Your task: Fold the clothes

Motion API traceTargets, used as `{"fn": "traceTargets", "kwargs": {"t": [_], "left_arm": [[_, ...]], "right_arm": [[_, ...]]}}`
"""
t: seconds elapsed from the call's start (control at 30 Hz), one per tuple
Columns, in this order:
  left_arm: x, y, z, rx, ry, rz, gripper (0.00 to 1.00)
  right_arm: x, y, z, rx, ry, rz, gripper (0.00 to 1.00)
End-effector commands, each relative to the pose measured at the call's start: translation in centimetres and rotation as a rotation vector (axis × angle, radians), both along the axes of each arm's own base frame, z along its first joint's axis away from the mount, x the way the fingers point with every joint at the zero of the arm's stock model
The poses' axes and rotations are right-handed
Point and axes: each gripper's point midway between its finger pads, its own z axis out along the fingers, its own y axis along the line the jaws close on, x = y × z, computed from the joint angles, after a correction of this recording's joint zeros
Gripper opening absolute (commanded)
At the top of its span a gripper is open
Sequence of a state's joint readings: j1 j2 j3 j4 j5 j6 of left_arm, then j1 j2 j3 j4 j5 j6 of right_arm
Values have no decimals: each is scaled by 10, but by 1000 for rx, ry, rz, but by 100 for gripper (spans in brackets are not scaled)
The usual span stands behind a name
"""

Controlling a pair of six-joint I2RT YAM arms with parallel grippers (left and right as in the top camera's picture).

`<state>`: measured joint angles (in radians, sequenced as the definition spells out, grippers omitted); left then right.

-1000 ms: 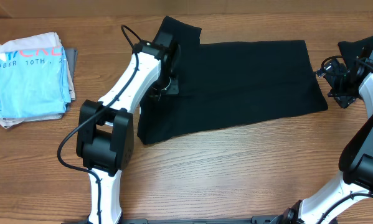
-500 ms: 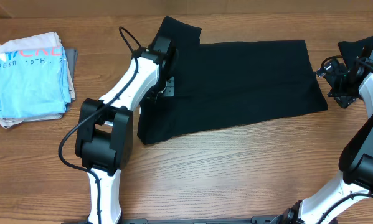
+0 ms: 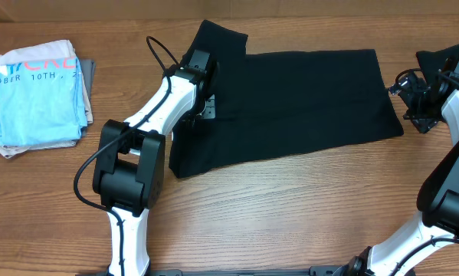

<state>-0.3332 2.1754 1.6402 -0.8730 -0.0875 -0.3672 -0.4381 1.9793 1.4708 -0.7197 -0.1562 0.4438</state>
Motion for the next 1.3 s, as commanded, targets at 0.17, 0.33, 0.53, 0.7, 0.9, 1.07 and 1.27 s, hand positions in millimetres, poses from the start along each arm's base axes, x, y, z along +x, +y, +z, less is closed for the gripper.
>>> {"fn": "traceTargets", "kwargs": {"t": [0.17, 0.33, 0.53, 0.7, 0.9, 1.07, 1.27], "left_arm": [[15, -1, 4, -27, -61, 32, 4], [28, -5, 7, -45, -114, 32, 4], [44, -9, 9, -68, -191, 33, 4], [59, -13, 15, -88, -253, 35, 6], [63, -14, 17, -94, -273, 35, 13], [73, -15, 34, -95, -311, 17, 15], [76, 4, 66, -90, -296, 33, 29]], "right_arm": [[8, -4, 24, -34, -54, 5, 100], [8, -4, 24, -34, -54, 5, 100], [8, -4, 24, -34, -54, 5, 100], [8, -4, 24, -33, -54, 5, 100], [8, -4, 24, -33, -54, 5, 100], [8, -4, 24, -34, -54, 5, 100], [8, -4, 24, -34, -54, 5, 100]]}}
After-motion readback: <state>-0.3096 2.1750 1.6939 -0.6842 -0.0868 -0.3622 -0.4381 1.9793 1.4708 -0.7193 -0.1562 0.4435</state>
